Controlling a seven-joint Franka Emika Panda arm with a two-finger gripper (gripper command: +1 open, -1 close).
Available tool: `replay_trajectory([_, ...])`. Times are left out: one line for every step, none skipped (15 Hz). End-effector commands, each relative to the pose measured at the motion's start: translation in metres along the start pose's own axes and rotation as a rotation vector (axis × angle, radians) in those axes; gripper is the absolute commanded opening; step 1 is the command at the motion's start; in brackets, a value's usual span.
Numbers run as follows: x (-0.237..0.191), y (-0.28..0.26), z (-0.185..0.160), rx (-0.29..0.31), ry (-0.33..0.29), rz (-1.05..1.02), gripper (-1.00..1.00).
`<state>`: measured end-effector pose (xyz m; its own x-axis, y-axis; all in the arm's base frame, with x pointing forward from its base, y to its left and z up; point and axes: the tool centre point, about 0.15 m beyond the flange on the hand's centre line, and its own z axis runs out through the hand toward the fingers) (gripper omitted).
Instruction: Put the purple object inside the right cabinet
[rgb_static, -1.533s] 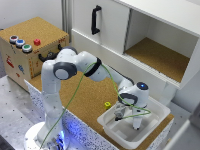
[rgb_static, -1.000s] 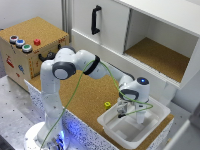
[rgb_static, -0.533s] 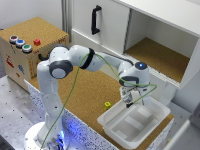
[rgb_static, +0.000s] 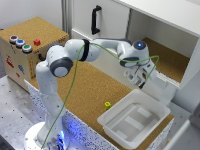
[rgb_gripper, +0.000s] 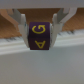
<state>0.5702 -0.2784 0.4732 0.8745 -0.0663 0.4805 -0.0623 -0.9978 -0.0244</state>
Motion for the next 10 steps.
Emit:
replay_trajectory([0.035,-0.048,-0.003,0.082,0.016,-0.116,-1.00])
replay_trajectory([0.038,-0.055,-0.001,0.085,0.025,-0.119,-1.00])
replay_trajectory([0.042,-0.063,0.002,0.078,0.047,-0.127,-1.00])
replay_trajectory([0.046,-0.071,0.005,0.068,0.073,-0.129,-1.00])
replay_trajectory([0.051,-0.078,0.009,0.061,0.103,-0.134,-1.00])
replay_trajectory([0.058,-0.085,0.014,0.047,0.131,-0.128,-1.00])
replay_trajectory([0.063,-0.088,0.020,0.040,0.140,-0.127,-1.00])
replay_trajectory([0.067,-0.090,0.026,0.042,0.140,-0.129,-1.00])
replay_trajectory([0.071,-0.093,0.032,0.028,0.127,-0.130,-1.00])
replay_trajectory([0.075,-0.093,0.039,0.045,0.102,-0.118,-1.00])
